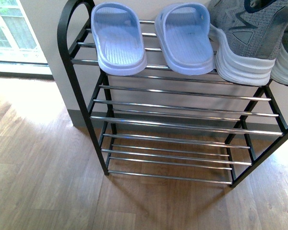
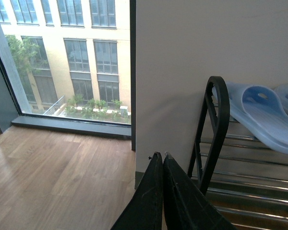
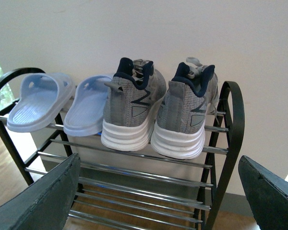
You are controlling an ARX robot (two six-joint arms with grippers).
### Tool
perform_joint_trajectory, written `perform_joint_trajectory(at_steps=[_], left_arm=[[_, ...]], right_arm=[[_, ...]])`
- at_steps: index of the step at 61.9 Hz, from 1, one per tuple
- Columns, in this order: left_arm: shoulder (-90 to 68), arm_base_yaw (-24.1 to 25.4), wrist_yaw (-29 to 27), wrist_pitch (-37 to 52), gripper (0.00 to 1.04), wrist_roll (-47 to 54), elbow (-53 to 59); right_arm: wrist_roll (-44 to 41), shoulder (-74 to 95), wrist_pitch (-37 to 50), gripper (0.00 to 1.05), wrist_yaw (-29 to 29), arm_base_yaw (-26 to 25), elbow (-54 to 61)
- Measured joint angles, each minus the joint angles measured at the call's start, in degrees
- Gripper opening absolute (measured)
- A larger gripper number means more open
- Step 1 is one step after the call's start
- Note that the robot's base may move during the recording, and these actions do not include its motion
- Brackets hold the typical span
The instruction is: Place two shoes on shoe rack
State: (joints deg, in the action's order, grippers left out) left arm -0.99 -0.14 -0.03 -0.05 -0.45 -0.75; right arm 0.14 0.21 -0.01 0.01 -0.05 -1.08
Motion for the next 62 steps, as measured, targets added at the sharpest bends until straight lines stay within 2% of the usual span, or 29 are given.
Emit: perform_joint_trajectory(at_steps=[12, 43, 45, 62], left_arm=[[0.0, 0.0, 0.0, 0.0, 0.02, 0.0, 0.0], [0.0, 0.0, 0.0, 0.0, 0.93, 0.0, 0.0], [0.0, 0.0, 0.0, 0.0, 0.97, 0.0, 0.0], [0.0, 0.0, 0.0, 0.0, 0.95, 0.1, 0.0]], right_arm=[[0.0, 0.0, 0.0, 0.95, 0.0, 0.0, 0.0], [0.0, 0.0, 0.0, 0.95, 0.0, 0.0, 0.0], [0.0, 0.0, 0.0, 0.95, 0.0, 0.0, 0.0], [0.0, 0.0, 0.0, 0.95, 0.0, 0.0, 0.0]])
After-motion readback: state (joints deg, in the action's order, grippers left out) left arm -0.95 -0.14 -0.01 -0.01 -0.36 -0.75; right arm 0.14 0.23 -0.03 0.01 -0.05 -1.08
